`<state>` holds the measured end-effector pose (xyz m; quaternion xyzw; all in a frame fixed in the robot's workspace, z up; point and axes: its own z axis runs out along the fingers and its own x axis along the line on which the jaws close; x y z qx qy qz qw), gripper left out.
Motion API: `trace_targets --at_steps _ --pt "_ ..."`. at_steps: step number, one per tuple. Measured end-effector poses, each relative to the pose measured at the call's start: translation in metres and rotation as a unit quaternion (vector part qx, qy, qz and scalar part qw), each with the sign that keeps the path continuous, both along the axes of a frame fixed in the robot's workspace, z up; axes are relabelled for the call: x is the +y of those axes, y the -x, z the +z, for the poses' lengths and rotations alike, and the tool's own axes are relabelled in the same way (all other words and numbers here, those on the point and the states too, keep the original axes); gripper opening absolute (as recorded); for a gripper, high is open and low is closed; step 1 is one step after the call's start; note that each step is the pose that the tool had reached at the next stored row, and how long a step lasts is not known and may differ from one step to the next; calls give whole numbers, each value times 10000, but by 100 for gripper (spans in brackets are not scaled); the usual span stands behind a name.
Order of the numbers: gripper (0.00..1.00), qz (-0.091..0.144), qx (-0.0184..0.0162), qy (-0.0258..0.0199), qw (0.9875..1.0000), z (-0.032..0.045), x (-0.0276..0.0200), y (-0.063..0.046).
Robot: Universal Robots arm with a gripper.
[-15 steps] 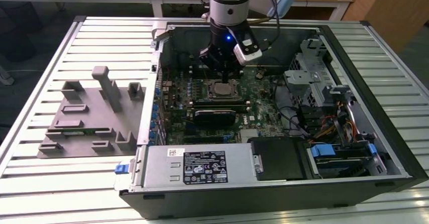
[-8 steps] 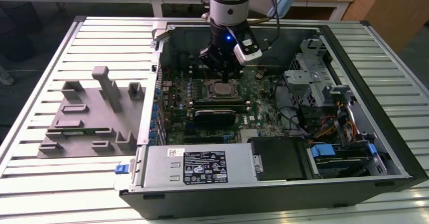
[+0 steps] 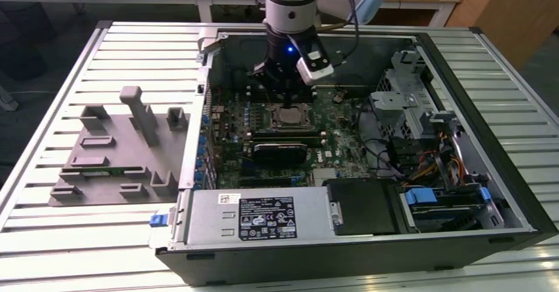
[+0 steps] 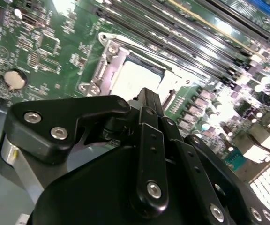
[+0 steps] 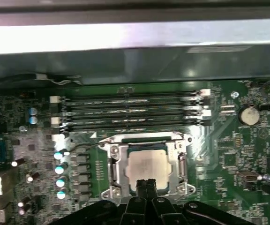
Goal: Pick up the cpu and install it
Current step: 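Install the first cpu locking lever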
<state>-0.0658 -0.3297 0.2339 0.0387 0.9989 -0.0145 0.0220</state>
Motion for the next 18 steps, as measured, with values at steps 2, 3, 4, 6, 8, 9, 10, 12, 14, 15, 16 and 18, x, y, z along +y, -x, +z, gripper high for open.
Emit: trace_targets --at_steps 2,3,4,6,8,9,10,12,14,15,16,18 --pt "11 1 0 0 10000 0 0 48" --pt "11 1 0 0 10000 0 0 72" --pt "11 0 0 0 10000 0 0 97" --pt "11 0 0 0 10000 0 0 148" --pt "11 1 0 0 10000 0 0 198" --pt "11 0 0 0 10000 0 0 223" --pt "11 0 0 0 10000 0 0 244" --pt "11 0 0 0 10000 0 0 285" --pt "11 1 0 0 10000 0 0 330" --pt "11 0 0 0 10000 0 0 353" --pt "11 0 0 0 10000 0 0 375" --pt "11 0 1 -5 10000 0 0 409"
